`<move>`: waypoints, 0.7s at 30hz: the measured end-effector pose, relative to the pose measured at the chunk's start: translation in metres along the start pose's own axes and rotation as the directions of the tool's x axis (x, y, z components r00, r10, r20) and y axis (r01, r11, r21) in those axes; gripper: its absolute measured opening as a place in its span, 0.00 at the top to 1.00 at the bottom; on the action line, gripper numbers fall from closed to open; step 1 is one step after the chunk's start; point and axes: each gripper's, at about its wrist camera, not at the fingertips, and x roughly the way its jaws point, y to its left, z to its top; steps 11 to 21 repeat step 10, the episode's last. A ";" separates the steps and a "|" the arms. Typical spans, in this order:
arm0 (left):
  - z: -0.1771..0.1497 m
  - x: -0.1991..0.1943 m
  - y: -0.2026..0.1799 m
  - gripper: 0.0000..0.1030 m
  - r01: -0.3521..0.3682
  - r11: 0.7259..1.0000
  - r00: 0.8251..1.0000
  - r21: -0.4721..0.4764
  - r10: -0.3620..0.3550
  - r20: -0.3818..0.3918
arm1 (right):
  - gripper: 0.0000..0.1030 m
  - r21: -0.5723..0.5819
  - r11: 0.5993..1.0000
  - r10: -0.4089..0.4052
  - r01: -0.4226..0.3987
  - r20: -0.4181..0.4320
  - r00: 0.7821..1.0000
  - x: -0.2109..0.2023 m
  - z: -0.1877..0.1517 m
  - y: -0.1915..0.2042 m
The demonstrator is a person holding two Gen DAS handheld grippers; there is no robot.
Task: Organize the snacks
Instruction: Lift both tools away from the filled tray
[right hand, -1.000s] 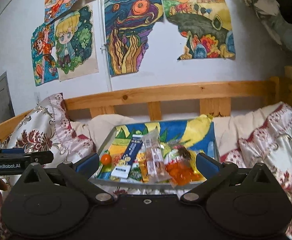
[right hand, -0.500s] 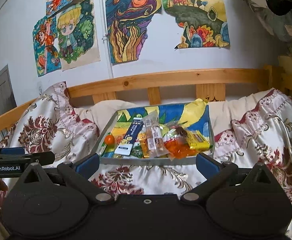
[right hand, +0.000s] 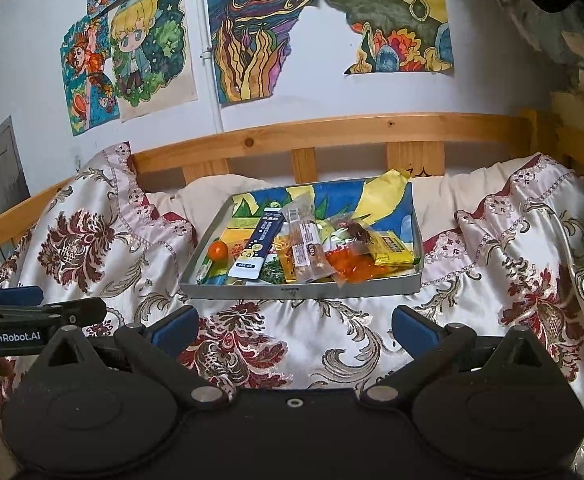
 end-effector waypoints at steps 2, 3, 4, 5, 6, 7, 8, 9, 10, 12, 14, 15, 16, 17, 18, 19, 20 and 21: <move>0.001 0.001 0.000 0.00 -0.004 1.000 1.000 0.004 0.004 -0.016 | 0.01 -0.004 1.000 0.000 0.000 -0.004 1.000 0.000 -0.001 0.001; 0.001 0.001 0.000 0.00 -0.003 1.000 1.000 0.004 0.003 -0.015 | 0.01 -0.006 1.000 -0.001 0.001 -0.007 1.000 0.001 -0.001 0.001; 0.001 0.001 0.000 0.00 -0.004 1.000 1.000 0.000 0.004 -0.012 | 0.01 -0.007 1.000 -0.001 0.001 -0.010 1.000 0.001 -0.001 0.001; 0.001 0.000 0.001 0.00 0.002 1.000 1.000 0.000 -0.002 -0.012 | 0.01 -0.007 1.000 -0.001 0.001 -0.012 1.000 0.002 -0.001 0.001; 0.001 0.001 0.002 0.00 0.017 1.000 1.000 0.001 -0.017 -0.015 | 0.01 -0.007 1.000 -0.001 0.001 -0.013 1.000 0.002 -0.001 0.001; 0.001 0.000 0.002 0.00 0.028 1.000 1.000 -0.003 -0.028 -0.013 | 0.01 -0.008 1.000 -0.001 0.000 -0.014 1.000 0.002 -0.001 0.001; 0.000 0.000 0.002 0.00 0.033 0.999 0.999 -0.005 -0.033 -0.009 | 0.01 -0.009 1.000 0.000 0.000 -0.015 1.000 0.003 -0.001 0.001; 0.000 0.000 0.002 0.00 0.030 1.000 1.000 -0.003 -0.030 -0.008 | 0.01 -0.009 1.000 0.000 0.000 -0.016 1.000 0.003 -0.001 0.001; 0.000 0.000 0.001 0.00 0.023 1.000 1.000 -0.001 -0.023 -0.008 | 0.01 -0.009 1.000 0.000 0.000 -0.017 1.000 0.003 -0.001 0.001; 0.000 0.000 0.001 0.00 0.023 1.000 1.000 -0.001 -0.023 -0.008 | 0.01 -0.009 1.000 0.000 0.000 -0.017 1.000 0.003 -0.001 0.001; 0.000 0.000 0.001 0.00 0.023 1.000 1.000 -0.001 -0.023 -0.008 | 0.01 -0.009 1.000 0.000 0.000 -0.017 1.000 0.003 -0.001 0.001; 0.000 0.000 0.001 0.00 0.023 1.000 1.000 -0.001 -0.023 -0.008 | 0.01 -0.009 1.000 0.000 0.000 -0.017 1.000 0.003 -0.001 0.001; 0.000 0.000 0.001 0.00 0.023 1.000 1.000 -0.001 -0.023 -0.008 | 0.01 -0.009 1.000 0.000 0.000 -0.017 1.000 0.003 -0.001 0.001; 0.000 0.000 0.001 0.00 0.023 1.000 1.000 -0.001 -0.023 -0.008 | 0.01 -0.009 1.000 0.000 0.000 -0.017 1.000 0.003 -0.001 0.001; 0.000 0.000 0.001 0.00 0.023 1.000 1.000 -0.001 -0.023 -0.008 | 0.01 -0.009 1.000 0.000 0.000 -0.017 1.000 0.003 -0.001 0.001; 0.000 0.000 0.001 0.00 0.023 1.000 1.000 -0.001 -0.023 -0.008 | 0.01 -0.009 1.000 0.000 0.000 -0.017 1.000 0.003 -0.001 0.001; 0.000 0.000 0.001 0.00 0.023 1.000 1.000 -0.001 -0.023 -0.008 | 0.01 -0.009 1.000 0.000 0.000 -0.017 1.000 0.003 -0.001 0.001; 0.000 0.000 0.001 0.00 0.023 1.000 1.000 -0.001 -0.023 -0.008 | 0.01 -0.009 1.000 0.000 0.000 -0.017 1.000 0.003 -0.001 0.001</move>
